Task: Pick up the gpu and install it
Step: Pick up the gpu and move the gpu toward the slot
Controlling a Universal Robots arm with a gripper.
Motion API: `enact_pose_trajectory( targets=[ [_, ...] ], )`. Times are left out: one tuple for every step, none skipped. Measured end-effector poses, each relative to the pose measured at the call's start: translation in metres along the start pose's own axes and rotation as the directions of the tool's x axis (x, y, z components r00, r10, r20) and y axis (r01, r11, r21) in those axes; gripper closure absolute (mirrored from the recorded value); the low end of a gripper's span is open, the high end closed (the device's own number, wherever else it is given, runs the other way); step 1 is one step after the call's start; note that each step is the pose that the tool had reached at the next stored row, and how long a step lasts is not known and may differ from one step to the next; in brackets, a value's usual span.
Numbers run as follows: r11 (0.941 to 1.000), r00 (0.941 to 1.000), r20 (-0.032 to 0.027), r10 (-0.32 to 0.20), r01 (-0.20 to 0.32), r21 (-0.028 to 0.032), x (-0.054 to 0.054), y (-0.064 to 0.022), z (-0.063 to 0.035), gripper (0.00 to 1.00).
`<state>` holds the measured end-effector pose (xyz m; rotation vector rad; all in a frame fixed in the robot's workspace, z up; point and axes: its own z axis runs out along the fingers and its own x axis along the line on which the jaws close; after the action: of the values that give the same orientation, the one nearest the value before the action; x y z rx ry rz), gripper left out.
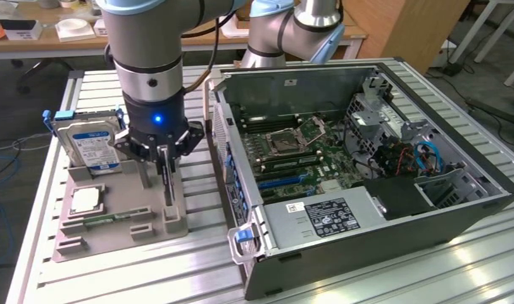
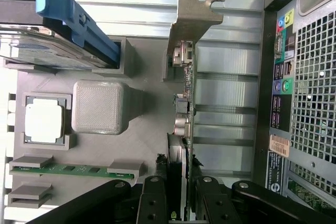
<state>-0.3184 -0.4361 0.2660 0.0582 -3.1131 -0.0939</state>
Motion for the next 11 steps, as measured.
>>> enact_pose_trajectory(
  targets=[
    [1.0000, 1.0000, 0.0000, 0.000, 0.000, -0.0001, 0.0000, 0.0000, -0.0003, 0.73],
    [1.0000, 1.0000, 0.0001, 0.000, 0.000, -0.0003, 0.0000, 0.0000, -0.0006, 0.73],
    [1.0000, 1.0000, 0.0001, 0.000, 0.000, -0.0004, 0.0000, 0.0000, -0.0009, 0.73],
    [1.0000, 1.0000, 0.0001, 0.000, 0.000, -0.0005, 0.0000, 0.0001, -0.0011, 0.73],
    [1.0000, 1.0000, 0.0000, 0.000, 0.000, -0.0005, 0.0001, 0.0001, -0.0014, 0.73],
    [1.0000, 1.0000, 0.0000, 0.000, 0.000, -0.0006, 0.0001, 0.0001, -0.0017, 0.73],
    [1.0000, 1.0000, 0.0000, 0.000, 0.000, -0.0007, 0.0001, 0.0001, -0.0020, 0.73],
    [1.0000, 1.0000, 0.0001, 0.000, 0.000, -0.0008, 0.0001, 0.0001, -0.0022, 0.73],
    [1.0000, 1.0000, 0.0001, 0.000, 0.000, -0.0009, 0.0001, 0.0002, -0.0025, 0.73],
    [1.0000, 1.0000, 0.0001, 0.000, 0.000, -0.0010, 0.0001, 0.0002, -0.0027, 0.73],
    [1.0000, 1.0000, 0.0000, 0.000, 0.000, -0.0010, 0.0001, 0.0002, -0.0030, 0.73]
  ],
)
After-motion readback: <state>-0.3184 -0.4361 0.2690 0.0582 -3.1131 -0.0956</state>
